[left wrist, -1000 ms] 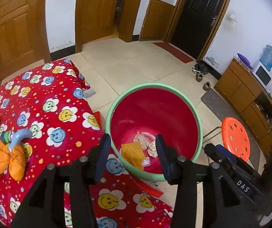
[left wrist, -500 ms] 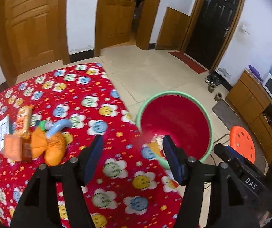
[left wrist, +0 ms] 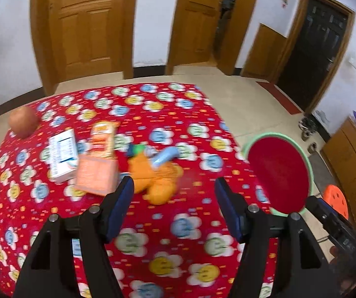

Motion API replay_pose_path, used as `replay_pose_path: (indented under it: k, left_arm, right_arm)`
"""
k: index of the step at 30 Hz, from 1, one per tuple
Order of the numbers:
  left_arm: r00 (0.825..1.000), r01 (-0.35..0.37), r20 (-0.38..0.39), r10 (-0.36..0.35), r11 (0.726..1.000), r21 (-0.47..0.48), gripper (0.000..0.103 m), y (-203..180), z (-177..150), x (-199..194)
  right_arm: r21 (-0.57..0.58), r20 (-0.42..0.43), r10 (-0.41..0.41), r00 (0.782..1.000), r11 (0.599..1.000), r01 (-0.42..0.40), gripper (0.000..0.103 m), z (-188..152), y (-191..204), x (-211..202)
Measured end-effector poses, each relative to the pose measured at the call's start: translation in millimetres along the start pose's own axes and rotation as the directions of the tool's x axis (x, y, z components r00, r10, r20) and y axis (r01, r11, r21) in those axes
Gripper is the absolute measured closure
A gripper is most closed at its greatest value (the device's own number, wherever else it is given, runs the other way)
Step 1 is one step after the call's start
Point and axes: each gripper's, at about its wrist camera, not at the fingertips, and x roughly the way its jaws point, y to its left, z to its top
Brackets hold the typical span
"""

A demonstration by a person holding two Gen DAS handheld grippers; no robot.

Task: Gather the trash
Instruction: 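Move both open grippers back over the table toward the remaining trash, then grasp the orange box with the left gripper while the right grasps the orange cloth bundle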

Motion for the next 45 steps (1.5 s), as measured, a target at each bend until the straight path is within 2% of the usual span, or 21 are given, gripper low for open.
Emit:
replay_pose_path:
  k: [5,7,13,23,32,34,38,45]
  left_arm:
    - [0.997,-0.076,-0.007,0.076,0.996,-0.035,0.036,37.7,-2.6,1.4]
    - [0.995,-0.097,-0.012,0.097,0.994,-0.052,0.031,51.2,-3.4,3.7]
    - [0.991,-0.131,-0.031,0.129,0.988,-0.082,0.029,79.6,-4.8,16.0]
    - [0.994,-0.094,-0.061,0.089,0.993,-0.076,0.028,88.4,-6.7,41.4]
    - [0.998,-0.052,-0.047,0.048,0.996,-0.075,0.028,92.6,-9.7,52.6]
    - [0.999,-0.037,-0.036,0.034,0.996,-0.076,0.032,94.4,-10.6,52.9]
    - [0.999,-0.033,-0.038,0.030,0.997,-0.075,0.049,99.6,-11.9,55.6]
    - [1.000,-0.010,0.014,0.012,0.994,-0.105,0.049,108.8,-12.6,42.2]
  right_arm:
    - [-0.040,-0.022,0.015,1.000,0.999,-0.016,0.033,-0.6,25.6,11.1]
    - [-0.055,-0.035,0.020,0.999,0.998,-0.022,0.033,-1.3,35.1,16.6]
    - [-0.085,-0.070,0.027,0.997,0.996,-0.033,0.033,-3.9,57.3,32.3]
    - [-0.109,-0.108,0.003,0.994,0.994,-0.014,0.033,-7.0,78.0,52.1]
    - [-0.137,-0.127,-0.010,0.992,0.991,-0.007,0.033,-7.8,96.3,67.1]
    - [-0.145,-0.133,-0.010,0.991,0.989,-0.009,0.033,-8.3,101.2,71.2]
    - [-0.158,-0.151,-0.005,0.988,0.987,-0.020,0.033,-10.0,111.5,80.6]
    - [-0.189,-0.181,0.003,0.984,0.981,-0.038,0.033,-13.0,130.9,98.9]
